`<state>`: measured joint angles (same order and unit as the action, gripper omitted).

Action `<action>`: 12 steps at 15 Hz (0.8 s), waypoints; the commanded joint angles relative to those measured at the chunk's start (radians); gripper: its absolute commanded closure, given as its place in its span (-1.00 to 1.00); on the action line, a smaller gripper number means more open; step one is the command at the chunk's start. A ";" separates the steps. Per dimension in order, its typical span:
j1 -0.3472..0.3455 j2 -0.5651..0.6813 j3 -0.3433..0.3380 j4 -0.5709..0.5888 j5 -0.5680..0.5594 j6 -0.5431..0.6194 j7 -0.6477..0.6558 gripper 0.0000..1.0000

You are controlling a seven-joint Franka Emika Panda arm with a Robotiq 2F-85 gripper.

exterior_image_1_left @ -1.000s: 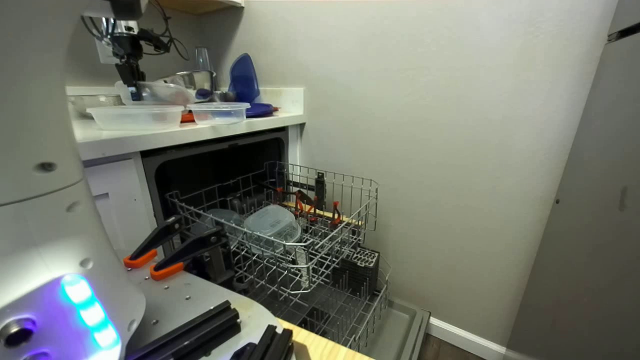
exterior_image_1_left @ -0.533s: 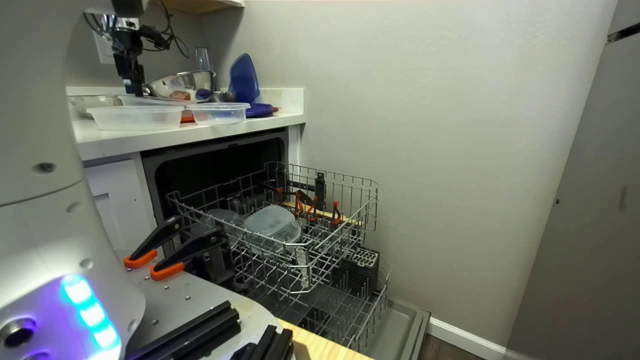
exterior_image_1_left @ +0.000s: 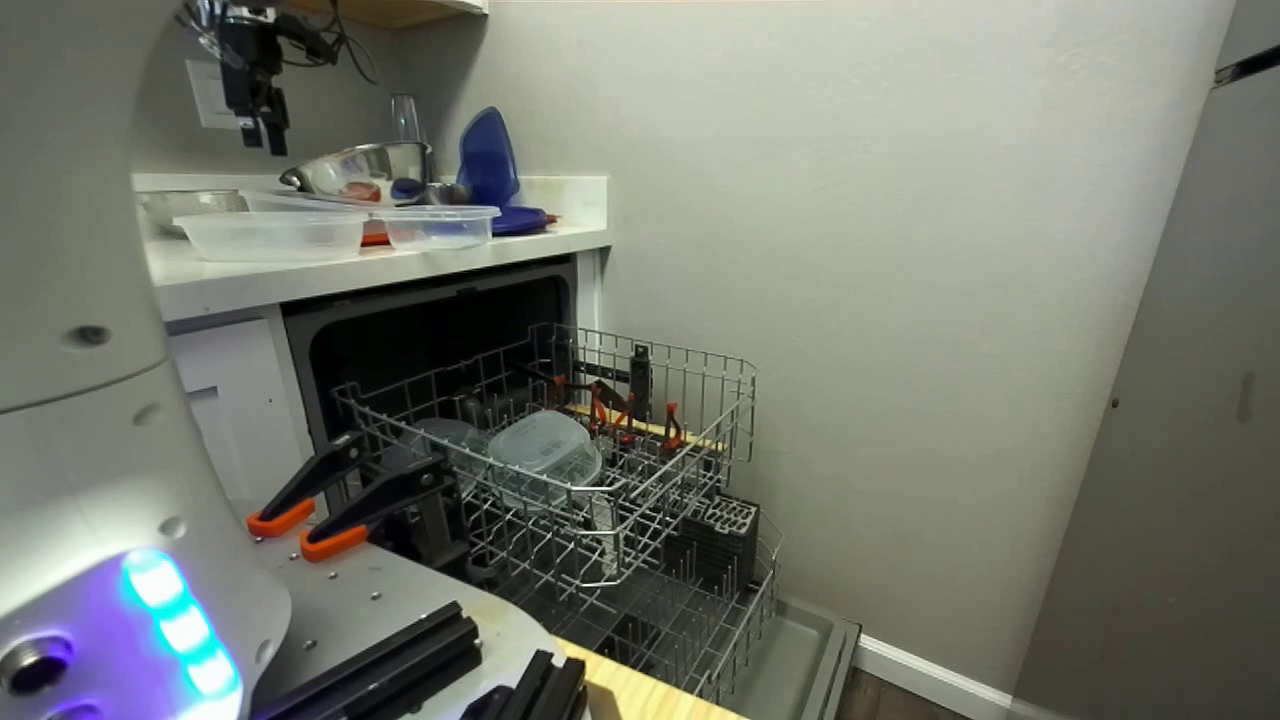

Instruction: Take the plastic bowl out of the dish washing rack

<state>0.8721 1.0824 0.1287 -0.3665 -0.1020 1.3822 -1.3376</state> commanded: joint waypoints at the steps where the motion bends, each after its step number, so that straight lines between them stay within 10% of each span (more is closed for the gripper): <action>1: -0.024 -0.039 0.004 -0.028 0.030 -0.016 0.049 -1.00; 12: -0.025 -0.125 0.003 -0.043 0.039 -0.108 0.373 -1.00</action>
<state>0.8523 1.0108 0.1288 -0.3660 -0.0965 1.3498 -1.0850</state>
